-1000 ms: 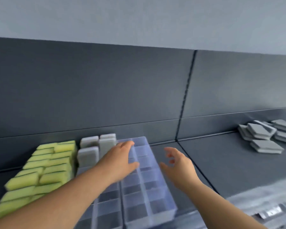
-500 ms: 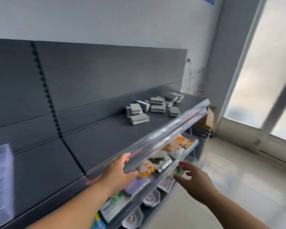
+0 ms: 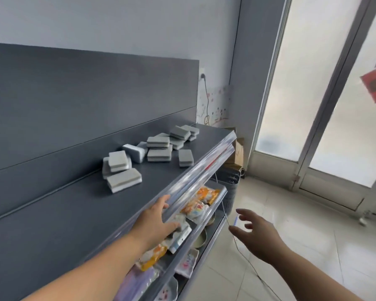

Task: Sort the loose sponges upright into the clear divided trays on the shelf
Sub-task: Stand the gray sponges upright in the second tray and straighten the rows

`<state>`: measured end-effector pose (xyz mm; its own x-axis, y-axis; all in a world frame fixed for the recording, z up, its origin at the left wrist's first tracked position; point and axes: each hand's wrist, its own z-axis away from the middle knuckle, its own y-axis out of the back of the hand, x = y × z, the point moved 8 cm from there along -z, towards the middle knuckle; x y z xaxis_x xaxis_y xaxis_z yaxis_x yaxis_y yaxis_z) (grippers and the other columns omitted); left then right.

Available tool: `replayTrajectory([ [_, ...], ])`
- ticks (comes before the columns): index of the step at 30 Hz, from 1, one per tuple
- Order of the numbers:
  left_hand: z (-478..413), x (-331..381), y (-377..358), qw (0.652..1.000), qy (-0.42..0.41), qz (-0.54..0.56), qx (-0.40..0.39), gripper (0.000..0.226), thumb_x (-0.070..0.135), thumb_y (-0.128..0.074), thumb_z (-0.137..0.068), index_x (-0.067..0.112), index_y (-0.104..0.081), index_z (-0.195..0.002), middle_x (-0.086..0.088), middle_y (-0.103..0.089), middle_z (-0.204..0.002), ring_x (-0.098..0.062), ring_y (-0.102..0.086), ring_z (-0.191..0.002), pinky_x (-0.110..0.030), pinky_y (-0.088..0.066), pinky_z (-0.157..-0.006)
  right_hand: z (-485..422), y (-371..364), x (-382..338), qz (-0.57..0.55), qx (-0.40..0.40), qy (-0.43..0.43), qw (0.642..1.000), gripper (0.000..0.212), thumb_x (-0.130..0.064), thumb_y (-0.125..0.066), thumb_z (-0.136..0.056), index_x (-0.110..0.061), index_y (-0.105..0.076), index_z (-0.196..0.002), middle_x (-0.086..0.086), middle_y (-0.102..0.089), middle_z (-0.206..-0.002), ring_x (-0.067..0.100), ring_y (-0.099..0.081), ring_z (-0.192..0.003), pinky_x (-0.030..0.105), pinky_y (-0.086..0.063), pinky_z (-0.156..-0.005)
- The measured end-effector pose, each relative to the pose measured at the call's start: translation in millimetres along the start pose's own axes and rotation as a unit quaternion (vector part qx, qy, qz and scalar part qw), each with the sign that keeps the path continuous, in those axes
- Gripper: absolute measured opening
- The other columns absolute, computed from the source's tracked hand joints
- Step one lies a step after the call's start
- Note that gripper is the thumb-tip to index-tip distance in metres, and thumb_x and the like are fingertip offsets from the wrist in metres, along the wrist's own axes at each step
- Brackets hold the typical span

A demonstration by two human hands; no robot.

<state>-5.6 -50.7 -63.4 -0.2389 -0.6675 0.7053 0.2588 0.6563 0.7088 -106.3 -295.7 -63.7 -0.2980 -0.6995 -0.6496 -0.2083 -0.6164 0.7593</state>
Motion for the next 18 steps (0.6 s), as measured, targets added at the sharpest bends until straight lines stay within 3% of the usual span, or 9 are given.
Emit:
replayTrajectory([
  [7, -145, -16, 48, 0.999, -0.001, 0.004, 0.042, 0.068, 0.035, -0.064, -0.087, 0.026, -0.028, -0.144, 0.003, -0.044, -0.139, -0.013, -0.045, -0.125, -0.022, -0.036, -0.094, -145, -12, -57, -0.001, 0.002, 0.021, 1.000, 0.058, -0.047, -0.068, -0.080, -0.033, -0.048, -0.133, -0.009, -0.060, -0.123, 0.010, -0.057, -0.104, 0.028, -0.049, -0.090],
  [13, -233, -29, 67, 0.997, 0.004, -0.023, 0.077, 0.062, 0.032, -0.062, -0.088, 0.025, -0.033, -0.142, 0.003, -0.039, -0.143, -0.014, -0.040, -0.129, -0.025, -0.035, -0.100, -247, -32, -89, -0.003, -0.007, 0.041, 0.999, 0.053, -0.048, -0.065, -0.082, -0.034, -0.051, -0.131, -0.012, -0.061, -0.121, 0.007, -0.056, -0.103, 0.027, -0.048, -0.091],
  [18, -287, -40, 62, 0.988, 0.009, -0.121, 0.096, 0.065, 0.033, -0.057, -0.090, 0.019, -0.027, -0.147, 0.003, -0.027, -0.153, -0.016, -0.024, -0.140, -0.026, -0.021, -0.114, -320, -53, -106, 0.088, -0.018, 0.065, 0.994, 0.053, -0.053, -0.054, -0.087, -0.028, -0.051, -0.133, -0.008, -0.056, -0.131, 0.014, -0.051, -0.121, 0.032, -0.043, -0.099],
])
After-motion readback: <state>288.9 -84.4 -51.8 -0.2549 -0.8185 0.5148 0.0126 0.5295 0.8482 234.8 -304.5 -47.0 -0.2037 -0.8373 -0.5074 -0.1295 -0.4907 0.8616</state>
